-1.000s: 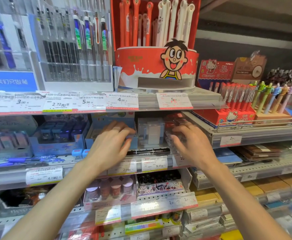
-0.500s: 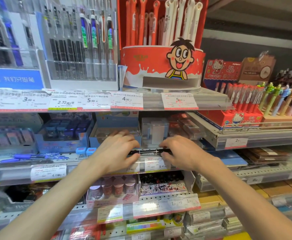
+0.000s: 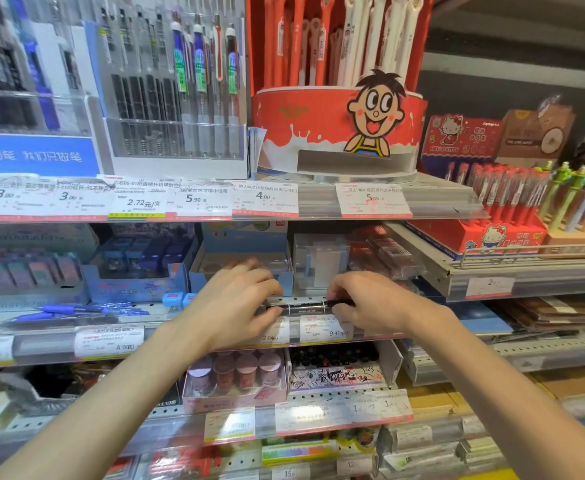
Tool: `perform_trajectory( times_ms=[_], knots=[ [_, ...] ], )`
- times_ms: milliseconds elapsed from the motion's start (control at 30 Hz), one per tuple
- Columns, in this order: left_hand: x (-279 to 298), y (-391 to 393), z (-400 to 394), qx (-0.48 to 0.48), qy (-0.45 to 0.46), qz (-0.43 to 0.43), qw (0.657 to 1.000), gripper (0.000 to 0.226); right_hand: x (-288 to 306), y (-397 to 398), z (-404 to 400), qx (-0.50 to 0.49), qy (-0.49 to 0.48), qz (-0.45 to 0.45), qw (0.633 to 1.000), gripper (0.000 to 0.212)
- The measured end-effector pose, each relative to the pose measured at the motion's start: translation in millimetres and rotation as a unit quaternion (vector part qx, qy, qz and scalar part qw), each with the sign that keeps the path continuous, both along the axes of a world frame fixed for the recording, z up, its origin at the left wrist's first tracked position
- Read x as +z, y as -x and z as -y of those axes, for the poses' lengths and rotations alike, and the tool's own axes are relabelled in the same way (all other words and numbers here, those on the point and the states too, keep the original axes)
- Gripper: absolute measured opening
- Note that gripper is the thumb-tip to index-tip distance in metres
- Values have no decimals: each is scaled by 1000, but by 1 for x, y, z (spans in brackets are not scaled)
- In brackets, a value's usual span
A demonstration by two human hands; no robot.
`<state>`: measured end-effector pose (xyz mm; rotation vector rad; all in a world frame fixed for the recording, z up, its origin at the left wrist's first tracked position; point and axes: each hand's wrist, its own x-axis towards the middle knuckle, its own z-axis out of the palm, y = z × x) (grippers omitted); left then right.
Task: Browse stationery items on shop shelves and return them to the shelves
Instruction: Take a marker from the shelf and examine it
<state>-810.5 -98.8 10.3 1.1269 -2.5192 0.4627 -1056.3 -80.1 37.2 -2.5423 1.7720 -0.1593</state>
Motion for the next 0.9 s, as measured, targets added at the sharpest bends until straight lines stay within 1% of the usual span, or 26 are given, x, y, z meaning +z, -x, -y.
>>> perform_trajectory(
  times_ms=[133,267,367,467,567,700,900],
  knots=[
    [1,2,-1,2,-17,-4,1000,44,2,-1,0,4,-15,-6,1000,39],
    [1,4,0,0,-3,3,1000,41,1,-2,0,18,-29,-17,999,22],
    [1,6,1,-5,8,11,1000,34,1,-1,3,6,-30,-3,1000,23],
    [2,8,1,-3,3,18,1000,40,0,1,6,2,-36,10,999,26],
    [1,11,2,1,-10,25,1000,46,1,1,5,5,-37,9,999,36],
    [0,16,5,6,-30,51,998,44,2,0,4,16,-31,-7,999,28],
    [1,18,6,-3,-37,56,998,47,1,1,8,12,-37,-3,999,28]
  ],
)
